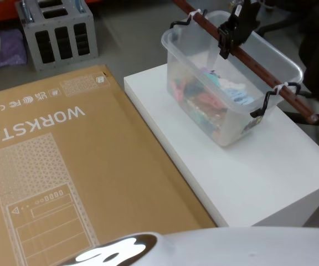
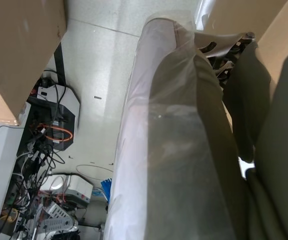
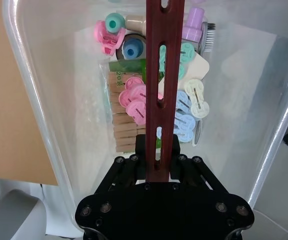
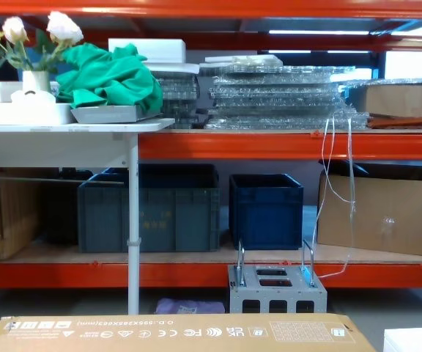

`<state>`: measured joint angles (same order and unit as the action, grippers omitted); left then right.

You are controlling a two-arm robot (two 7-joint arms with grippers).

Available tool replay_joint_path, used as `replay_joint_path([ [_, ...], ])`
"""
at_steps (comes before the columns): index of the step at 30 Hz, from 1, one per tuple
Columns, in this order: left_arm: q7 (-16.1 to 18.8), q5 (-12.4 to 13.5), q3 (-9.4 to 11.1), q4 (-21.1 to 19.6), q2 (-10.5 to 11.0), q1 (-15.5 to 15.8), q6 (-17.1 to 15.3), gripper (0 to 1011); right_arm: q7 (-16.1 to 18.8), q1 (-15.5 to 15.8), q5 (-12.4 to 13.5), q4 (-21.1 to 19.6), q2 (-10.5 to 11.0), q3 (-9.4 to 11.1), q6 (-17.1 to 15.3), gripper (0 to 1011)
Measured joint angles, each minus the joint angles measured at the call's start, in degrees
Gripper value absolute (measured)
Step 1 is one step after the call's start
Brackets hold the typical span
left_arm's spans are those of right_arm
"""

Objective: Use one hand to grasp the basket and place it at the designated location.

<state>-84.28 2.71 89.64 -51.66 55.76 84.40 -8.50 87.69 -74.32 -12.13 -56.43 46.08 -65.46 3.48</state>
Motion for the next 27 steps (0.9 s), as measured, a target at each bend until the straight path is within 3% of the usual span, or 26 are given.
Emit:
replay_joint_path([
  [16, 0.0, 0.0, 0.0, 0.0, 0.0, 0.0, 0.0, 0, 0.3, -2.17, -0.51, -9.61, 1.73, -0.25, -0.08, 237],
  [27, 0.0, 0.0, 0.0, 0.0, 0.0, 0.0, 0.0, 0, 1.18, -4.25, -0.51, -14.03, 0.47, -1.71, 2.36, 238],
])
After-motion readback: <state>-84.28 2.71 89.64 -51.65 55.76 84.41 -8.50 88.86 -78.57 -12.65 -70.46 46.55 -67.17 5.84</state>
